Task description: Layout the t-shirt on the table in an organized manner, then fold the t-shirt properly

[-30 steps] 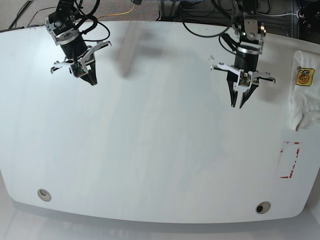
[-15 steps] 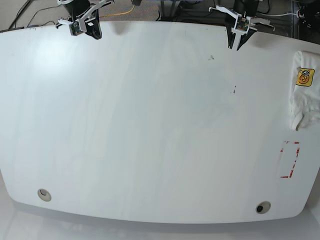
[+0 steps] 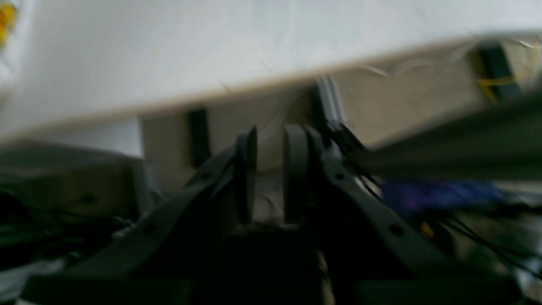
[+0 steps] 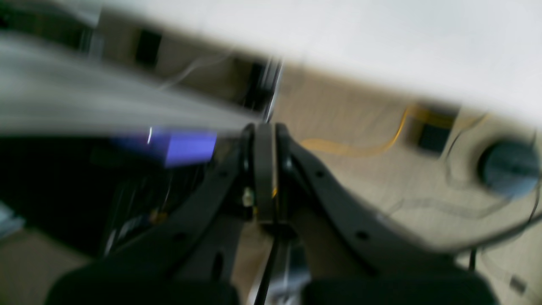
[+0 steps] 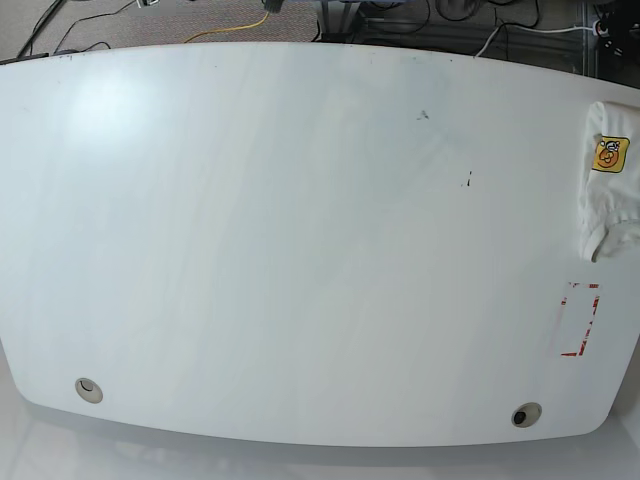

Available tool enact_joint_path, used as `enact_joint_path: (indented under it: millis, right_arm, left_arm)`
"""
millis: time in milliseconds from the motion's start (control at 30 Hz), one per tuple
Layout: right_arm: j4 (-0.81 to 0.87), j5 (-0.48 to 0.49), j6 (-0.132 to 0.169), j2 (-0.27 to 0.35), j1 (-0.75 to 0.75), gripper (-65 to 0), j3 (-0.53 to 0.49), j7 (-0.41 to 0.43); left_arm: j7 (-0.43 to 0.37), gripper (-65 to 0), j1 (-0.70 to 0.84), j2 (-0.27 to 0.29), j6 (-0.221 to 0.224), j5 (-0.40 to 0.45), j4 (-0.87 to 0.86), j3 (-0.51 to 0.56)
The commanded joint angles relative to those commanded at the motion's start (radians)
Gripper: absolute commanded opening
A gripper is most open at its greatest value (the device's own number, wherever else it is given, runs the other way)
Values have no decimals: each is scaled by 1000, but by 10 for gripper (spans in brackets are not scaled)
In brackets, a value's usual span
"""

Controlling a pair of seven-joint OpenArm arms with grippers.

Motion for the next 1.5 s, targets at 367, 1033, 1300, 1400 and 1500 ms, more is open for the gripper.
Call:
enact_joint_path:
  millis: [367, 1033, 1300, 1400, 1500]
  right_arm:
    - [-367, -2, -8, 46, 123, -647, -104, 2]
    - [-961, -127, -41, 40, 572, -647, -201, 8]
    - [-1129, -129, -132, 46, 692, -647, -272, 97]
    - [-1189, -129, -153, 46, 732, -647, -285, 101]
    - [-1244, -129, -158, 46, 770, -647, -292, 104]
  left_arm:
    - [94, -558, -211, -32, 0, 2, -396, 5]
    - [94, -560, -681, -74, 2, 77, -1046, 0]
    - [94, -560, -863, -95, 18, 77, -1318, -2]
    - [94, -558, -914, -110, 68, 78, -1404, 0]
    - [94, -557, -963, -112, 126, 80, -1485, 0]
